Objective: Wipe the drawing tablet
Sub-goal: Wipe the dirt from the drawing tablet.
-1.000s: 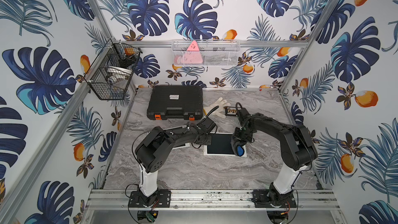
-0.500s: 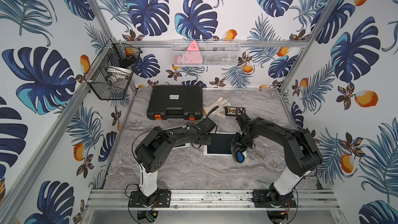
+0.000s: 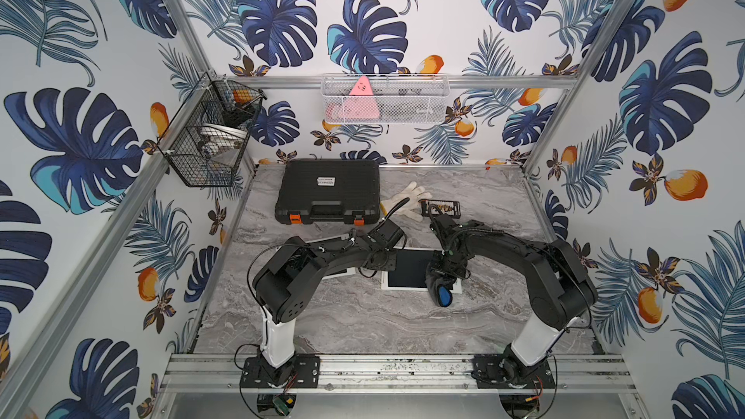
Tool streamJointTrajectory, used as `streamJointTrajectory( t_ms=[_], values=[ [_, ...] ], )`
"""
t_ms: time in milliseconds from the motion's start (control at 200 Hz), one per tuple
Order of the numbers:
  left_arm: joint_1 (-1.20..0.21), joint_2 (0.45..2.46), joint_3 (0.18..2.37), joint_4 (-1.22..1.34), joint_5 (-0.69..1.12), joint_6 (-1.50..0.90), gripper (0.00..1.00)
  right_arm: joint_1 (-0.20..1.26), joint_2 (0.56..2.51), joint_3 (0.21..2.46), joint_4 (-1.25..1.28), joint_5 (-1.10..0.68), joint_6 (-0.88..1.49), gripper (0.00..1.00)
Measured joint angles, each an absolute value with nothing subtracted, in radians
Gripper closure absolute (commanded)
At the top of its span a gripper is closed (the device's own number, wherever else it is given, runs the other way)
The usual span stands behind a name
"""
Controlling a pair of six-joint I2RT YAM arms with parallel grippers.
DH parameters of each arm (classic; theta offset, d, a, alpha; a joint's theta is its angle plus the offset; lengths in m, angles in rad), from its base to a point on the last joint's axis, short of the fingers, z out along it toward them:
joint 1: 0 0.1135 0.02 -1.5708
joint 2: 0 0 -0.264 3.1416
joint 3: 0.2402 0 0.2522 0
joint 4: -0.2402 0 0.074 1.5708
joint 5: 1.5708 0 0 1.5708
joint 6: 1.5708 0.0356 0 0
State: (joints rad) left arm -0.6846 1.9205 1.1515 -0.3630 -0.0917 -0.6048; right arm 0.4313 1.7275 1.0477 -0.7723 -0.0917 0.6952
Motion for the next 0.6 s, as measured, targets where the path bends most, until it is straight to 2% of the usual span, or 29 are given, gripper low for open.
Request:
streamJointTrajectory(
  t_ms=[140,225,415,510,595],
  values=[
    [-0.685,1.921,1.151,-0.363,-0.092,-0.605,0.79,0.292,1.667,0.993,-0.796,-0.057,0.672,1.0],
    [-0.685,1.921,1.151,-0.362,-0.092,-0.605,0.79,0.326,1.66,0.994,-0.811,-0.026,0.669,1.0],
    [-0.684,1.921,1.15,-0.361,-0.09,-0.605,0.79,0.541,1.73,1.062,-0.789,-0.07,0.7,1.0],
    [-0.683,1.921,1.149,-0.36,-0.088,-0.605,0.79,0.508,1.731,1.045,-0.773,-0.102,0.715,1.0],
    [-0.682,1.921,1.149,-0.359,-0.085,-0.605,0.79,0.405,1.695,1.001,-0.76,-0.128,0.713,1.0]
  ],
)
